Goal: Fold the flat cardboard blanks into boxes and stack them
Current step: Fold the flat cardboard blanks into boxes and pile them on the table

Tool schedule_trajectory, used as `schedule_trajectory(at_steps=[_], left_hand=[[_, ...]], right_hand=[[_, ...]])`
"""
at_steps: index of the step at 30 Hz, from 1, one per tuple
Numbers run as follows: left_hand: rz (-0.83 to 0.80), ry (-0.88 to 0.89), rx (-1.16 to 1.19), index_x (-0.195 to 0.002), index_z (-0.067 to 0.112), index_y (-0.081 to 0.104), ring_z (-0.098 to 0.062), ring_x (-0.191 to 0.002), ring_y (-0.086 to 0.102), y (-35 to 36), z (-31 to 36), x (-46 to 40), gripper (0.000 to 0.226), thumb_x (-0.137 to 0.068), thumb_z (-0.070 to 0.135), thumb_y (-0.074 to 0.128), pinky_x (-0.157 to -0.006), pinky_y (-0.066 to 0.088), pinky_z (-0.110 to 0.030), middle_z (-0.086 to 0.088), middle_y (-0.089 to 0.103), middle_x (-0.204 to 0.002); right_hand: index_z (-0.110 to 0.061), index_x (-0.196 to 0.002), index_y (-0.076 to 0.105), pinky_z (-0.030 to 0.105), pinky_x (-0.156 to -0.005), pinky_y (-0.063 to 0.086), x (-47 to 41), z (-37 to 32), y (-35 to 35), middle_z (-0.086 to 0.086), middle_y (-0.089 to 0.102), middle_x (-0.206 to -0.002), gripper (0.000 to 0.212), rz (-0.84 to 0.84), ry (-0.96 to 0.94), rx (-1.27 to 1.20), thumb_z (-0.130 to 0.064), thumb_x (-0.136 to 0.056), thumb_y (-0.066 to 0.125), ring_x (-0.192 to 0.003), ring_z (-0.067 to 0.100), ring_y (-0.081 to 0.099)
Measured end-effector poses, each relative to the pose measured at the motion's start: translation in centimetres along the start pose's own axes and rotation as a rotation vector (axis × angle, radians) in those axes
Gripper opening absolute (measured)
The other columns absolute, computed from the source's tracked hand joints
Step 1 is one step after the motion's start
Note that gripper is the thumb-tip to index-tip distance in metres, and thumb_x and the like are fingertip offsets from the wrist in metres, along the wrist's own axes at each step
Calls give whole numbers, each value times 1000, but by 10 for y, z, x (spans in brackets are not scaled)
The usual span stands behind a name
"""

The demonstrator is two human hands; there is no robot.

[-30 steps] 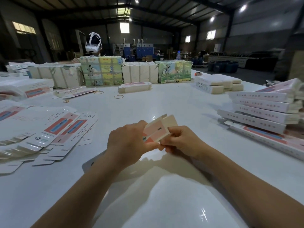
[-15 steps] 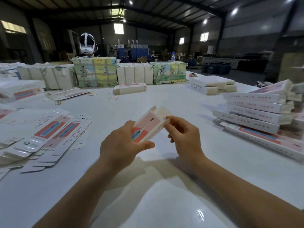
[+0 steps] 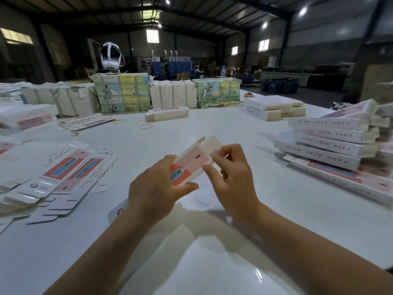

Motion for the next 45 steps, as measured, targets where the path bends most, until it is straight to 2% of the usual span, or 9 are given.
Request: schedule_trajectory(at_steps=[7, 18, 25, 28, 31, 33, 38, 41, 45], left_hand=[[31, 13, -183, -120, 30, 46, -10, -72, 51, 0, 1, 2, 65, -70, 69, 61, -62, 48, -23, 9, 61, -112], [5, 1, -246, -119, 29, 46, -11, -70, 50, 6, 2, 3, 65, -70, 69, 60, -62, 49, -25, 9, 62, -108], [-13, -26, -249, -118, 30, 45, -11, -70, 49, 8, 3, 2, 64, -71, 72, 56, -55, 36, -20, 10, 60, -108], [-8, -43, -203, -117, 30, 46, -13, -74, 52, 6, 1, 1, 61, -73, 70, 58, -62, 44, -26, 10, 61, -107], [-13, -40, -184, -118, 30, 46, -13, -74, 53, 5, 2, 2, 60, -73, 69, 59, -62, 44, -26, 10, 61, -107], [-34, -22, -185, -120, 31, 45, -11, -76, 53, 7, 5, 4, 62, -73, 70, 58, -63, 43, -23, 11, 60, -112], [-42, -24, -177, -122, 30, 43, -10, -75, 50, 8, 6, 2, 64, -74, 70, 56, -58, 35, -18, 11, 59, -110], [-20, -29, -225, -113, 30, 44, -11, -74, 49, 8, 8, 1, 57, -75, 70, 56, -59, 42, -23, 12, 58, -101], [37, -12, -258, -110, 28, 45, -12, -73, 48, 5, 8, 1, 53, -77, 68, 56, -59, 38, -25, 11, 58, -96]], right_hand=[[-21, -150, 23, 24, -79, 49, 0, 23, 16, 7, 52, -96, 65, -267, 355, -173, -17, -94, 56, -84, 16, 51], [-42, -90, 64, 18, -62, 40, 1, 27, 20, -11, 55, -87, 38, -300, 433, -332, -5, -87, 55, -70, 2, 54], [-33, -108, 67, 9, -74, 37, 1, 28, 18, -6, 49, -96, 29, -301, 415, -200, -15, -89, 56, -85, 1, 50], [-33, -136, 46, 5, -89, 33, -4, 34, 6, -11, 34, -113, 58, -165, 419, -81, -23, -83, 69, -111, 5, 40], [-30, -147, 19, 30, -89, 46, 4, 49, 17, 0, 43, -129, 89, -200, 793, -545, -9, -80, 74, -113, 20, 52], [-10, -131, 43, 34, -76, 55, 8, 48, 28, 11, 63, -110, 58, -231, 976, -942, 5, -80, 67, -97, 29, 67], [-9, -102, 63, 23, -79, 55, 1, 34, 14, 6, 69, -93, 17, -185, 548, -504, -4, -87, 63, -87, 18, 67], [-17, -115, 62, 3, -66, 40, 3, 14, 15, -13, 62, -85, 23, -207, 245, -58, -11, -96, 51, -76, -5, 58], [-13, -130, 54, 0, -70, 36, 10, 6, 22, -8, 57, -98, 32, -228, 147, 47, -15, -99, 46, -78, 4, 53]])
Point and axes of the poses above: each hand's wrist, its own x-axis away from the middle knuckle, its own y-axis out of the palm, z = x × y, the point moved 6 cm from there along -x, towards the middle knuckle
